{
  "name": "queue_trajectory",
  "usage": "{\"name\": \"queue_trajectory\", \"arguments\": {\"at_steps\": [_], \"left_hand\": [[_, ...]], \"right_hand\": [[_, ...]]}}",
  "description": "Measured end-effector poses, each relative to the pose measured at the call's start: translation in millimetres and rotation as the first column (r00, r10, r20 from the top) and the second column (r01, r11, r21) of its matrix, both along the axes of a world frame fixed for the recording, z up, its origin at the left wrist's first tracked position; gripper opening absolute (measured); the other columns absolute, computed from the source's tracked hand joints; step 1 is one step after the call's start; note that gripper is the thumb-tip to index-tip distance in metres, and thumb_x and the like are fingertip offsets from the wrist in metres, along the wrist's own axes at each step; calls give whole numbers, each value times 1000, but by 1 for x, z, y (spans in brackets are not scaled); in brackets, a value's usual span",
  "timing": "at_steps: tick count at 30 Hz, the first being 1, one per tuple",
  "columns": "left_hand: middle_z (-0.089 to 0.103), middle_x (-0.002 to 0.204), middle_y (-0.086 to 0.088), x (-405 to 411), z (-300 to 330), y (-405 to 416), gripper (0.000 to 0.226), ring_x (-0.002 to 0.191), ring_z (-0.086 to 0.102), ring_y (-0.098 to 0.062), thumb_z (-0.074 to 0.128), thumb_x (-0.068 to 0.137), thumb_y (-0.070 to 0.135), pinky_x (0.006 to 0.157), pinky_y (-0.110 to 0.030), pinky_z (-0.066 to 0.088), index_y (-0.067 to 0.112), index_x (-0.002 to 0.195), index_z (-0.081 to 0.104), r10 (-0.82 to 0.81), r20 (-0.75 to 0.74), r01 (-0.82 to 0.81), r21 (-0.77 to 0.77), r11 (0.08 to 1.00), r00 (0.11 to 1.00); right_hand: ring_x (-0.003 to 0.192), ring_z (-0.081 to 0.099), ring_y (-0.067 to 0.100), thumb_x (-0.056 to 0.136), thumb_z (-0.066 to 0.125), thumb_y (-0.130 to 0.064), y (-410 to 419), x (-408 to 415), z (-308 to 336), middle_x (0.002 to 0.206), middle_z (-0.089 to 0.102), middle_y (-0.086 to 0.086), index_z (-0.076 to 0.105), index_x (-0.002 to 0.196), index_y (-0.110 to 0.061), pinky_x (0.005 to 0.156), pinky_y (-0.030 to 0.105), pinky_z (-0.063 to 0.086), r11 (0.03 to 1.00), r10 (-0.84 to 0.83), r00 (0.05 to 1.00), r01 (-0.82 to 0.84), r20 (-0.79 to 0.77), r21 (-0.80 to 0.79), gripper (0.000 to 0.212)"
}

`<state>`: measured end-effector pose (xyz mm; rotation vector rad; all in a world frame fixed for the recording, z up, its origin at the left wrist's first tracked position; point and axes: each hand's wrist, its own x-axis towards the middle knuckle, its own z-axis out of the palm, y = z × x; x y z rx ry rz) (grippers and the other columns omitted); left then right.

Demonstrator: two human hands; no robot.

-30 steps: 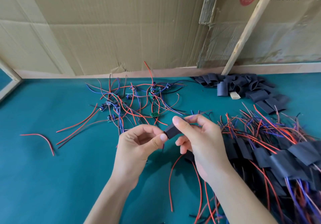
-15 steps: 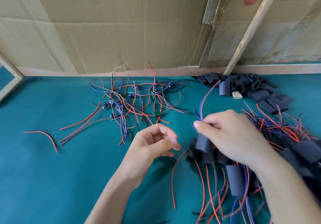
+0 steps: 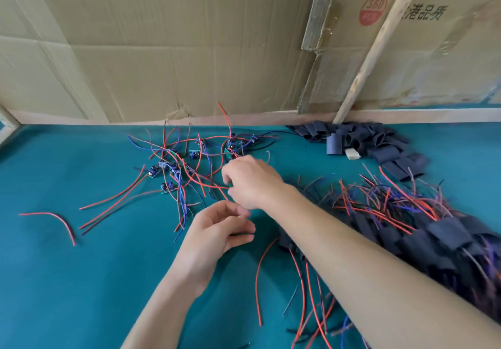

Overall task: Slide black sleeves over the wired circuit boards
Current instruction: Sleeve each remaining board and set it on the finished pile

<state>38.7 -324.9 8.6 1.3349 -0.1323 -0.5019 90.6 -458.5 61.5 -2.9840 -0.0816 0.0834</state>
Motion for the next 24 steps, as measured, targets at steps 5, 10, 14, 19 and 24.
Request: {"name": "queue_trajectory", "arguments": {"at_steps": [5, 10, 14, 19, 24], "left_hand": [[72, 85, -20, 3, -1, -2, 8, 84, 72, -26, 66, 87, 3, 72, -29, 60, 9, 90, 69, 9, -29, -10, -29, 1000, 1000], [73, 88, -27, 3, 0, -4, 27, 88, 75, -34, 50, 100, 4, 71, -34, 62, 9, 86, 73, 50, -82, -56, -78, 995, 995], [73, 97, -29, 3, 7, -4, 33, 90, 75, -38, 50, 102, 23, 69, -37, 63, 12, 89, 78, 73, -148, -101, -194, 976, 986], [74, 91, -18, 2, 9, -6, 31, 79, 74, -31, 60, 88, 41, 72, -40, 63, 18, 84, 79, 76, -125, -105, -252, 962, 989], [76, 97, -17, 0, 2, -5, 22, 88, 76, -30, 69, 80, 29, 69, -31, 62, 14, 91, 80, 8, -47, -18, -212, 977, 999]], "right_hand": [[99, 66, 26, 93, 70, -28, -20, -11, 24, 96, 74, 5, 76, 94, -18, 83, 34, 51, 966, -66, 987, 25, 150, 258, 12], [56, 58, 11, 98, 67, -15, -34, -32, 73, 76, 74, 5, 73, 95, -7, 48, 20, 45, 343, -128, 992, 60, -17, 937, 11], [56, 60, 17, 101, 61, -10, -24, -52, 55, 86, 74, 13, 69, 104, -7, 47, 22, 46, 211, -29, 978, 206, -204, 956, 9], [51, 60, 16, 97, 63, -14, -21, -64, 13, 73, 68, 8, 63, 89, -14, 50, 25, 48, 549, -61, 963, 252, -263, 797, 7], [43, 54, -1, 81, 76, -27, -38, -59, 23, 52, 67, -3, 69, 71, -21, 50, 13, 40, 885, 28, 987, 48, -157, 464, 13]]}}
